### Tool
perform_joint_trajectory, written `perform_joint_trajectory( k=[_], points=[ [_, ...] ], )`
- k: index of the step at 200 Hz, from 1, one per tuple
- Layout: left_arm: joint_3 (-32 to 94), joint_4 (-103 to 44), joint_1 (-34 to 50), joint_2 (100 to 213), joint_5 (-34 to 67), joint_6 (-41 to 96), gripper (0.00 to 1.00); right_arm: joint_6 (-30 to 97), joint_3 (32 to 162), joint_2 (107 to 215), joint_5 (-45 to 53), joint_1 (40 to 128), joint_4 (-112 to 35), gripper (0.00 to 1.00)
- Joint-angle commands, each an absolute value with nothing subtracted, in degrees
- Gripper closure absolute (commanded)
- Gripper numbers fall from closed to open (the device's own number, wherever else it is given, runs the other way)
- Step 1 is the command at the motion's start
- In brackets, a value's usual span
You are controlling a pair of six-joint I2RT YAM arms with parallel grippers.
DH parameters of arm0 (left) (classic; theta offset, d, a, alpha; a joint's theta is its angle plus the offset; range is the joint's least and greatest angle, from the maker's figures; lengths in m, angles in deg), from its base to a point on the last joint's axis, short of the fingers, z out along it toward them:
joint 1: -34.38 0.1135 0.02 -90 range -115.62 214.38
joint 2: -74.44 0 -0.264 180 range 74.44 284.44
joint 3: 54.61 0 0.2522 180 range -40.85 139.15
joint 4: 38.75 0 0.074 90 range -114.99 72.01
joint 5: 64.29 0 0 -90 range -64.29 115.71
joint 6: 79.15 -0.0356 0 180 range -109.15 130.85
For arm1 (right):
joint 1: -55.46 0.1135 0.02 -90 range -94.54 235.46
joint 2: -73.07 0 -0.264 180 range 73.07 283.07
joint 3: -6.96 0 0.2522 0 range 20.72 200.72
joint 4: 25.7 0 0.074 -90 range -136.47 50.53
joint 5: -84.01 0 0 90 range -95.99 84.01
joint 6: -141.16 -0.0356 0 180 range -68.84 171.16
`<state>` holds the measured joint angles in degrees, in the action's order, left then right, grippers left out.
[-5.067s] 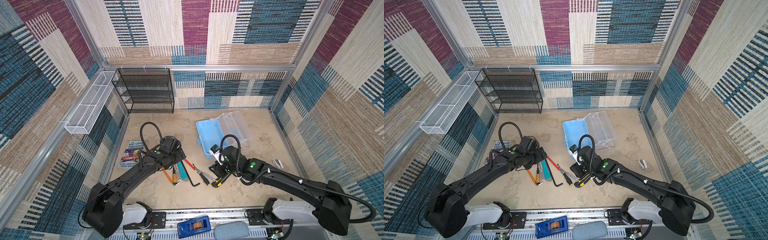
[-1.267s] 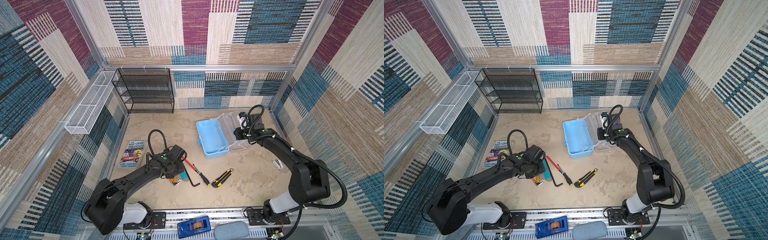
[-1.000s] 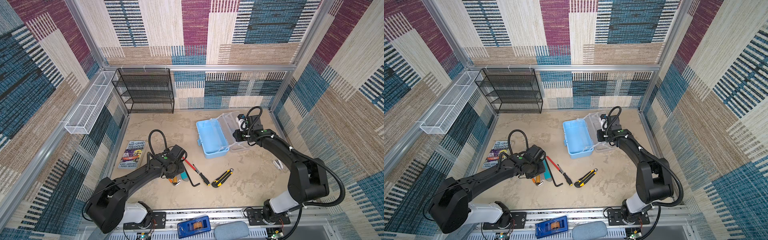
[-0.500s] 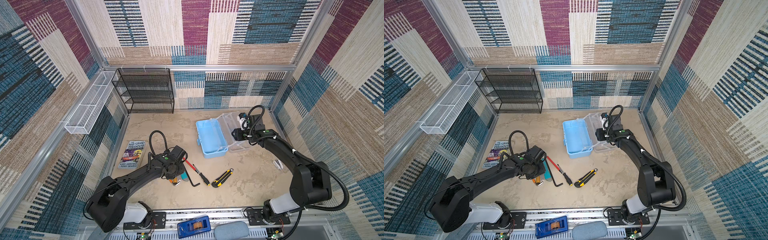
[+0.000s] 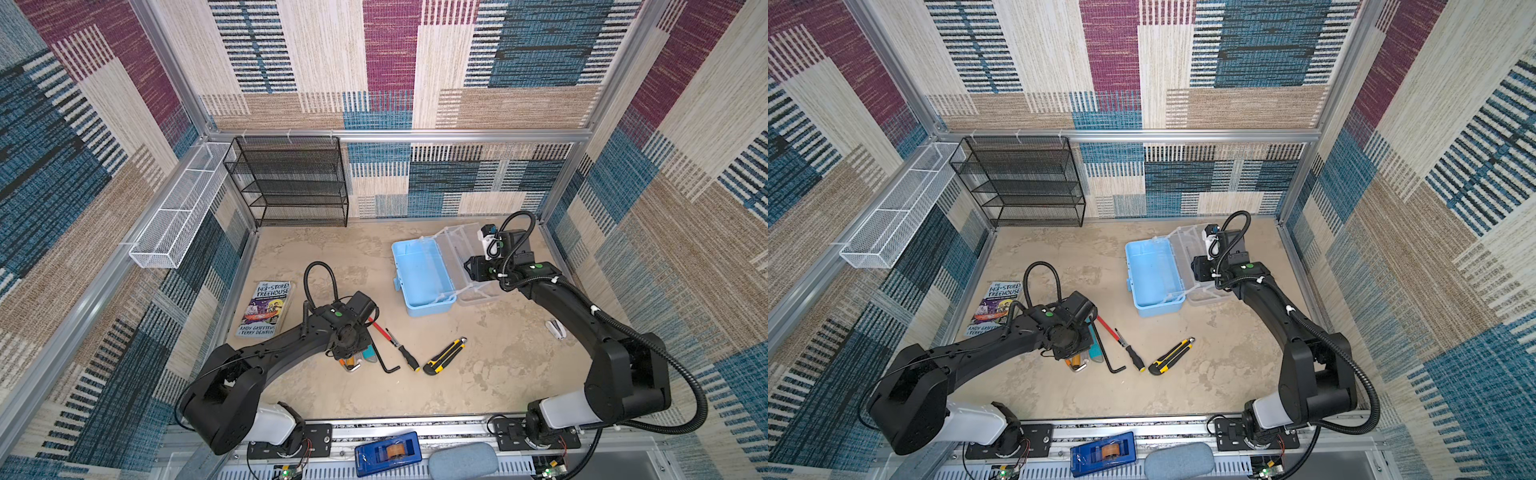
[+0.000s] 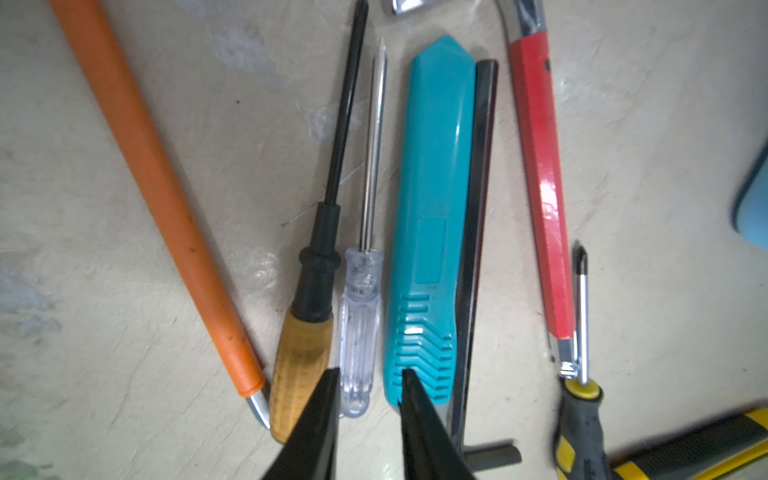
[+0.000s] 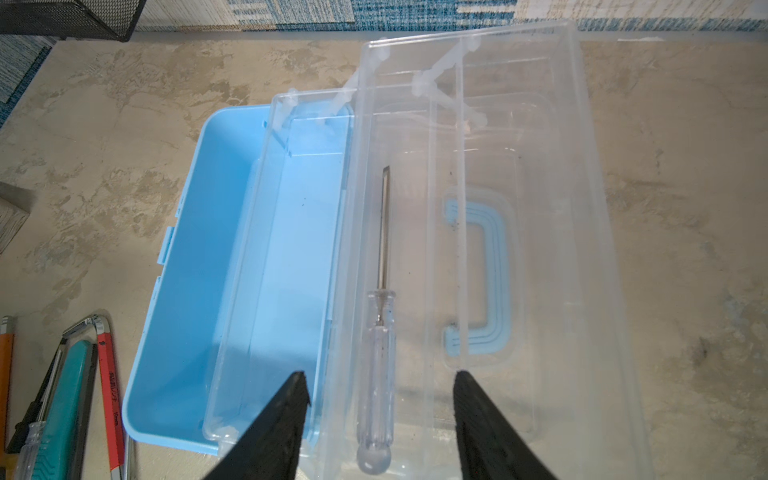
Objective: Pack the tool kit
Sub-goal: 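Drop the clear screwdriver into the lid tray while left grasps small clear screwdriver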
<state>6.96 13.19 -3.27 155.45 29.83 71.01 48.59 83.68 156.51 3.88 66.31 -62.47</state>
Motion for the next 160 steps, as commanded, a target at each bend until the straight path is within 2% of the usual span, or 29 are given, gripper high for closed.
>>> perform_joint_trajectory(
  k=[1, 160],
  points=[
    [7.50, 14.56, -3.32, 156.21, 30.51, 71.22, 0.71, 48.17, 83.45, 155.97, 2.88, 66.27, -61.09, 0.41],
    [7.82, 14.44, -3.32, 160.56, 30.55, 70.62, 0.72, 48.17, 82.09, 154.89, 2.34, 66.27, -61.44, 0.41]
  ],
)
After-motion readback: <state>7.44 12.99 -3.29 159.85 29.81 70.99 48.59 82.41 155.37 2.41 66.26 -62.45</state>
